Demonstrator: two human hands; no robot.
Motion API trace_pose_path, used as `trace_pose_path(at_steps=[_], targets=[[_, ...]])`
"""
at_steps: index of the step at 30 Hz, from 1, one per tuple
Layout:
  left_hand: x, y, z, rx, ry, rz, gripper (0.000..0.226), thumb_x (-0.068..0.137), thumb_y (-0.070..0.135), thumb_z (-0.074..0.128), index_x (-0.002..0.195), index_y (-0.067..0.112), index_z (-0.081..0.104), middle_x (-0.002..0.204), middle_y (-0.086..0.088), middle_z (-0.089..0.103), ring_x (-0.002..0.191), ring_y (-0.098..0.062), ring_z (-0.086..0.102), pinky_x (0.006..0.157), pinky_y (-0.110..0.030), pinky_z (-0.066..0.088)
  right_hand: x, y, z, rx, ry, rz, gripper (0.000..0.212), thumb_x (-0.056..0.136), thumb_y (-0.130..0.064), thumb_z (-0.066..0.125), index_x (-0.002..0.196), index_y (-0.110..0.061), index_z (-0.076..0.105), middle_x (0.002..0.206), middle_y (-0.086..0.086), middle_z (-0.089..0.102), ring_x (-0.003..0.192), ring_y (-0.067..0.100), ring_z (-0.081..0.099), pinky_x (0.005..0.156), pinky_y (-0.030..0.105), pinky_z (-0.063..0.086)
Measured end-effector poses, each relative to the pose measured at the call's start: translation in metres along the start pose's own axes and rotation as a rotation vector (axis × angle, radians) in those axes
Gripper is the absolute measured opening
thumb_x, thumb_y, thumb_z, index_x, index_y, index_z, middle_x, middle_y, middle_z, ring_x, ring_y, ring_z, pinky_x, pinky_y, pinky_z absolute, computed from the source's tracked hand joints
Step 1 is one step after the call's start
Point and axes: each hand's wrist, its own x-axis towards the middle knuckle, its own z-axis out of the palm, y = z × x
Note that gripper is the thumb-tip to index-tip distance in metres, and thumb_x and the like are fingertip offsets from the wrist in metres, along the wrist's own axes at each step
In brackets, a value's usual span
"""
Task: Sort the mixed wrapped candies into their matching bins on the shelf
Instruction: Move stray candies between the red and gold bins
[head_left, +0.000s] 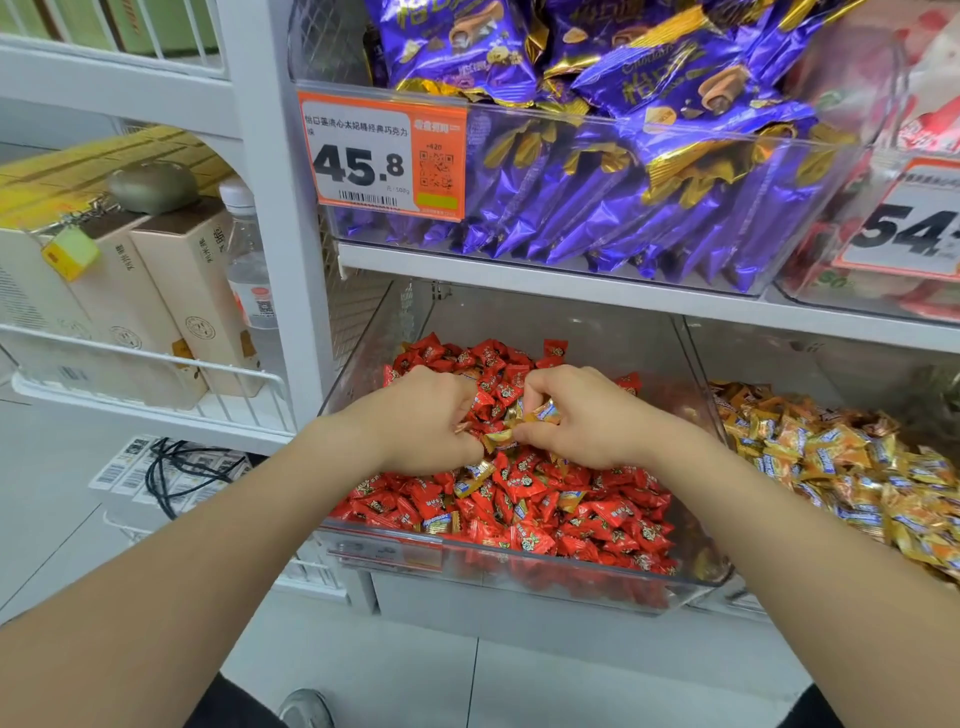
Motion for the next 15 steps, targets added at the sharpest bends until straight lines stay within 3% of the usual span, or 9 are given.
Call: trace_pose_path(at_steps=[3, 6, 10, 15], targets=[[0.003, 0.000, 0.005, -0.017, -0.019, 0.024, 0.016, 0.082, 0.028, 0.069, 0.093, 0.020, 0.060, 0.071, 0.006, 0.056, 0.064, -0.016, 0.053, 0.058, -0.031, 0.043, -0.008, -0.003, -0.007, 0.066, 0.017, -0.019, 0.028, 0.091, -0.039, 0.078, 0.082, -0.027, 0.055, 0.069, -0.006, 0.061, 0.058, 0.000, 0.051, 0.057, 0.025, 0.033], [0.005, -0.004, 0.009, 0.015, -0.090, 0.057, 0.025, 0.087, 0.031, 0.064, 0.110, 0.030, 0.072, 0.080, 0.015, 0.060, 0.081, -0.011, 0.060, 0.078, -0.033, 0.054, -0.014, -0.004, -0.011, 0.093, 0.027, -0.019, 0.026, 0.091, -0.034, 0.077, 0.082, -0.025, 0.054, 0.058, 0.002, 0.066, 0.048, 0.004, 0.052, 0.051, 0.018, 0.033], [0.007, -0.010, 0.016, 0.086, -0.195, 0.113, 0.017, 0.092, 0.032, 0.072, 0.108, 0.027, 0.076, 0.103, 0.012, 0.071, 0.101, -0.012, 0.063, 0.092, -0.034, 0.053, -0.018, -0.001, -0.018, 0.157, 0.056, 0.040, 0.025, 0.093, -0.032, 0.075, 0.086, -0.024, 0.053, 0.052, -0.001, 0.059, 0.043, 0.011, 0.047, 0.050, 0.028, 0.040], [0.007, -0.008, 0.017, 0.091, -0.105, 0.109, 0.020, 0.092, 0.041, 0.075, 0.093, 0.027, 0.061, 0.087, 0.009, 0.059, 0.087, -0.015, 0.055, 0.077, -0.038, 0.051, -0.028, -0.002, -0.018, 0.223, 0.087, 0.063, 0.025, 0.093, -0.035, 0.074, 0.089, -0.024, 0.052, 0.064, 0.000, 0.060, 0.046, 0.009, 0.045, 0.056, 0.033, 0.040]])
